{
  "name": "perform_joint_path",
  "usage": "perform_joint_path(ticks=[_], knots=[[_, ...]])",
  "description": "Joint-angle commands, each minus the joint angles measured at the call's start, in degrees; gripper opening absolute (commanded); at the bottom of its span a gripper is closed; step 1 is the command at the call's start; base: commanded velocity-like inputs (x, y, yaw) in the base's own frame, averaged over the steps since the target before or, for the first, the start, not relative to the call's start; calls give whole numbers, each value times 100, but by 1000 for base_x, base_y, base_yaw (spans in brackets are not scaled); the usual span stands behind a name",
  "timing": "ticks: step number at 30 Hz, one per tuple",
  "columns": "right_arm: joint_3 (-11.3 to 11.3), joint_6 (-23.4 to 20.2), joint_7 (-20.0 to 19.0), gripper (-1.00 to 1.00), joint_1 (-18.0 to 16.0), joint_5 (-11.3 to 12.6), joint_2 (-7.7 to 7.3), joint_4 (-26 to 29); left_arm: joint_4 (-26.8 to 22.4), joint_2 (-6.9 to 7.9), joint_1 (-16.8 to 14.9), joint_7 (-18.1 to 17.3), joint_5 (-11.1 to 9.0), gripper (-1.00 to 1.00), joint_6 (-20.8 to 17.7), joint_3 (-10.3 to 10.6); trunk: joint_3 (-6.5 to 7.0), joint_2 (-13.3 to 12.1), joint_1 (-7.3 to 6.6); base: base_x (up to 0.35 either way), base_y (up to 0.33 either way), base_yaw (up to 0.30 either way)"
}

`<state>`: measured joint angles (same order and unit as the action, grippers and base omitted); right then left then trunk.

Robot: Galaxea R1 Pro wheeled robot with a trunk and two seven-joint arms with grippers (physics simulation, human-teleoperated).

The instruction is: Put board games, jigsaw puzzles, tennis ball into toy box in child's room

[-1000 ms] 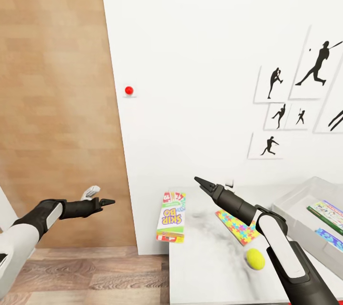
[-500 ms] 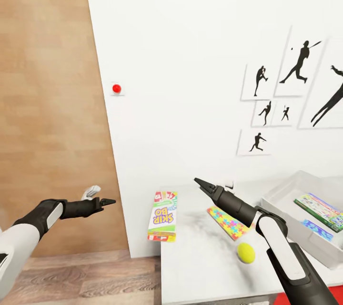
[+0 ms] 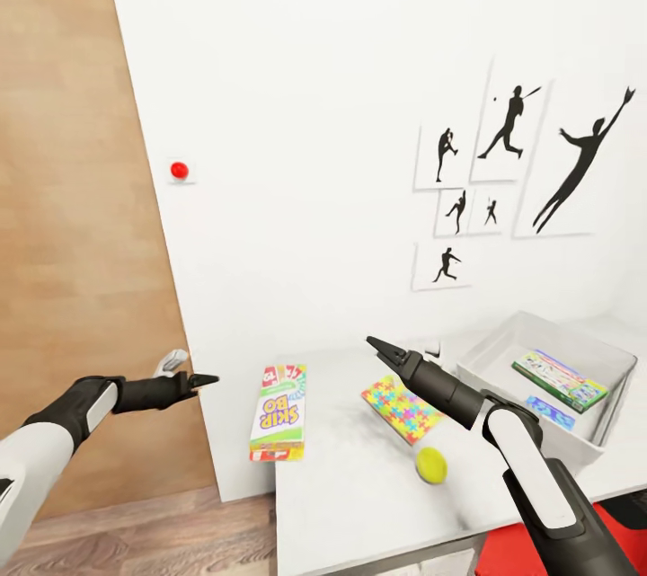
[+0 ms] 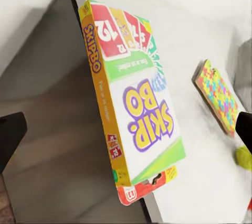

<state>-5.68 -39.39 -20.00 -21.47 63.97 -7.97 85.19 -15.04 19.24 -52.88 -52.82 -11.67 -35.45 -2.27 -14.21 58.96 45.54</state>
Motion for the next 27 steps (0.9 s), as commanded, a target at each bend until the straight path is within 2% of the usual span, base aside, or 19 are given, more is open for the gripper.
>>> perform_joint_path(ticks=[1,4,7,16,27], knots=[[-3,-16,-8,100,-6,10,-2,-2,-3,4,-3,-82,6,100,-39,-20,-2,5,1,0,0,-210],[-3,-16,-6,100,-4,10,-2,-2,-1,7,-3,-356,13,100,-40,-13,12,5,1,-13,4,-186],[-3,-16,-6,100,-5,10,-2,-2,0,10,-3,-452,15,100,-47,-11,25,5,1,-64,134,-134],[-3,-16,-5,100,-6,10,-2,-2,0,18,-3,-491,16,100,-42,-11,32,5,1,3,234,-21],[-3,106,-12,100,-4,20,-2,-5,-1,6,-3,-498,16,100,-37,-11,35,5,1,18,23,-8]])
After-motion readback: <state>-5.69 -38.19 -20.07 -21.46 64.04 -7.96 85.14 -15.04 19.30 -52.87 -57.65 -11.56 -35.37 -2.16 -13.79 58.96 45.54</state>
